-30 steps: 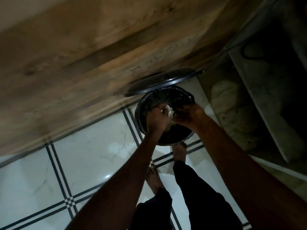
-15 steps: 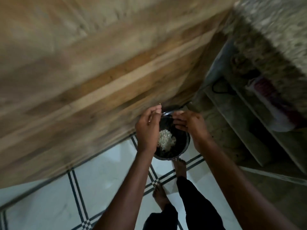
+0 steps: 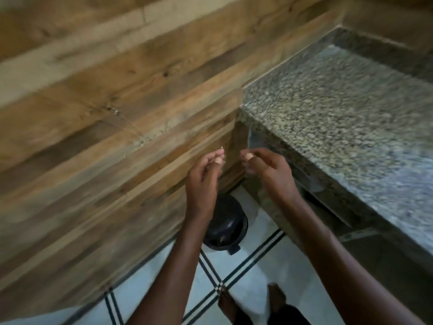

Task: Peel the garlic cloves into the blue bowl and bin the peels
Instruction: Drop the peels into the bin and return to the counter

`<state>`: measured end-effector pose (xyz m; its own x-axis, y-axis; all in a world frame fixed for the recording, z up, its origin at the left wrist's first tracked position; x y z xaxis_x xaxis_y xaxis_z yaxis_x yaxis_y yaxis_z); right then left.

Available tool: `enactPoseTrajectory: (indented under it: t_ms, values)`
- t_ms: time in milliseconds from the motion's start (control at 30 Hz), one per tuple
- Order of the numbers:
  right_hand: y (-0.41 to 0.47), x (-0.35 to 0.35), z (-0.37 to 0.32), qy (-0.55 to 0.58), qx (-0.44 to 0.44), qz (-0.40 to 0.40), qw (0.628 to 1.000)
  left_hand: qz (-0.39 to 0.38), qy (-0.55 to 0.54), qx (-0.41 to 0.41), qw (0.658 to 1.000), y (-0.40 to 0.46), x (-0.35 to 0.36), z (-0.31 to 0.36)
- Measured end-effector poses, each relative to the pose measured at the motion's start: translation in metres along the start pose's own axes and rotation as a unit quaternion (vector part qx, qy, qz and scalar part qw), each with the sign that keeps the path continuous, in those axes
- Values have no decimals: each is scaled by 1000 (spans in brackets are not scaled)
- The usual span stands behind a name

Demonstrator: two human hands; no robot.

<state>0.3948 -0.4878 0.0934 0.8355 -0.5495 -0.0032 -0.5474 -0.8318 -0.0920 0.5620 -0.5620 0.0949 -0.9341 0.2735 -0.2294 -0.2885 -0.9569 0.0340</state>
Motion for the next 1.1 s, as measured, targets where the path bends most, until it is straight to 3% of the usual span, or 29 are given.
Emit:
enactPoseTrajectory:
  t_ms: [233, 333, 633, 933, 1100]
  values:
    - [-84, -161, -67, -97, -111, 76, 986, -69, 64, 125, 988, -80, 114, 97]
    - [-125, -246, -67, -124, -120, 114, 978, -93, 82, 175, 977, -126, 178, 125]
    - [-297, -545, -57, -191, -142, 281, 930, -187, 113, 259, 941, -334, 436, 192]
    - [-371, -703, 6, -258, -40, 370, 892, -259, 200, 315, 891, -429, 623, 182]
    - [-359, -759, 60, -307, 39, 370, 876, -349, 326, 361, 801, -432, 728, 117]
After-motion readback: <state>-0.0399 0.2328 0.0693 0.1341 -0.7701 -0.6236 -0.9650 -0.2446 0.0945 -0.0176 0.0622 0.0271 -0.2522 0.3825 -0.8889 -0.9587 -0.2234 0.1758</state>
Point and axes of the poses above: each hand's wrist, its own y-axis towards the middle knuckle, its own x-axis out of the palm, z = x × y, the point moved 9 cm from there along y, towards the middle knuckle, and after that the axes turned 10 degrees about y, right-handed, at the moved point
